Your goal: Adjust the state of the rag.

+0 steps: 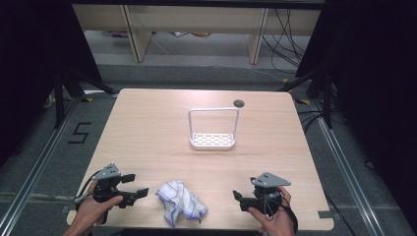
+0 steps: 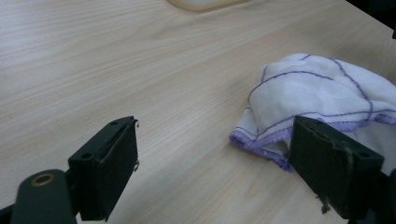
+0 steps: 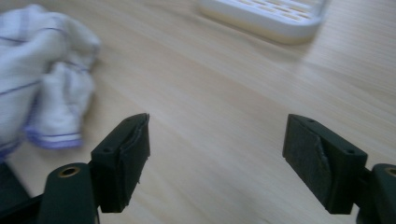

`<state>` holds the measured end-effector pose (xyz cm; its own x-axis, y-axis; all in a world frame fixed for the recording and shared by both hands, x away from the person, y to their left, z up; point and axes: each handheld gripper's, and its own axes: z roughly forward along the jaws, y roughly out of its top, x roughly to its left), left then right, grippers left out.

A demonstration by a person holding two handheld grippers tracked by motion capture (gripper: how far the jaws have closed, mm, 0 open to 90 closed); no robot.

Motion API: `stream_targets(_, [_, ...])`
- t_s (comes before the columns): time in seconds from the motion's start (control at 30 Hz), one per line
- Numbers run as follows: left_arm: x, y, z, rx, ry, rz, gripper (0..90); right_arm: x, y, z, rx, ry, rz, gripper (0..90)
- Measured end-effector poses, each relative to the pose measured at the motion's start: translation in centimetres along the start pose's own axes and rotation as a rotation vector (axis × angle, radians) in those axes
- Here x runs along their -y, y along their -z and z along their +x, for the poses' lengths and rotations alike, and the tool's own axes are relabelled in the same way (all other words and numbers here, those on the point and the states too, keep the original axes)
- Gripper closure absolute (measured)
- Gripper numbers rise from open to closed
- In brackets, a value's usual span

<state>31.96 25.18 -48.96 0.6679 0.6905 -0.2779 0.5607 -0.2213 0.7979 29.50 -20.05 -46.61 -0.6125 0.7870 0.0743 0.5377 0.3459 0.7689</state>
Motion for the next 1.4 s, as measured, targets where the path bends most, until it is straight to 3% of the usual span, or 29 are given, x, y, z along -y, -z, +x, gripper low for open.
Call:
stream_targets(0.07, [-0.1, 0.0, -0.4, -0.001, -0.003, -0.003, 15.0, -0.4, 0.1, 0.9, -0.044, 0.035, -0.002, 28.0])
stream_targets(0.1, [-0.2, 0.0, -0.5, 0.007, -0.008, -0.002, 15.0, -0.6, 0.1, 1.5, -0.059, 0.024, -0.002, 27.8])
stream_targets(0.23, [-0.4, 0.0, -1.3, 0.019, -0.031, 0.001, 15.2, -1.2, -0.1, 3.5, -0.142, 0.094, -0.011, 30.8])
stream_targets(0.33, [-0.5, 0.1, -1.7, 0.031, -0.042, 0.009, 15.9, -1.4, -0.1, 4.3, -0.157, 0.11, -0.004, 32.8])
stream_targets(0.37, [-0.5, 0.0, -2.3, 0.049, -0.053, 0.008, 16.2, -1.6, -0.2, 5.3, -0.19, 0.149, -0.01, 34.4])
stream_targets(0.53, [-0.5, -0.1, -3.5, 0.078, -0.082, 0.019, 18.1, -1.8, -0.6, 7.1, -0.234, 0.199, 0.016, 37.9])
stream_targets(0.57, [-0.5, -0.1, -4.1, 0.085, -0.094, 0.024, 18.4, -1.9, -0.9, 7.9, -0.255, 0.229, 0.019, 39.7])
stream_targets(0.87, [-0.7, -0.7, -6.6, 0.136, -0.175, 0.055, 22.8, -1.9, -1.8, 9.8, -0.291, 0.294, 0.057, 44.5])
stream_targets(1.0, [-0.9, -1.4, -6.7, 0.118, -0.186, 0.068, 23.0, -1.8, -2.5, 10.4, -0.296, 0.3, 0.081, 45.6])
stream_targets(1.13, [-1.1, -2.1, -6.6, 0.048, -0.26, 0.101, 25.9, -1.9, -2.9, 10.7, -0.295, 0.307, 0.092, 46.4])
stream_targets(1.2, [-1.1, -2.3, -6.7, 0.041, -0.268, 0.101, 27.4, -1.9, -3.0, 10.8, -0.299, 0.316, 0.092, 46.7])
stream_targets(1.27, [-1.3, -2.8, -6.5, 0.044, -0.337, 0.13, 34.6, -2.0, -3.3, 10.9, -0.296, 0.325, 0.096, 49.6])
stream_targets(1.4, [-1.5, -3.4, -6.2, 0.043, -0.365, 0.139, 52.5, -2.0, -3.7, 10.9, -0.29, 0.322, 0.103, 55.6])
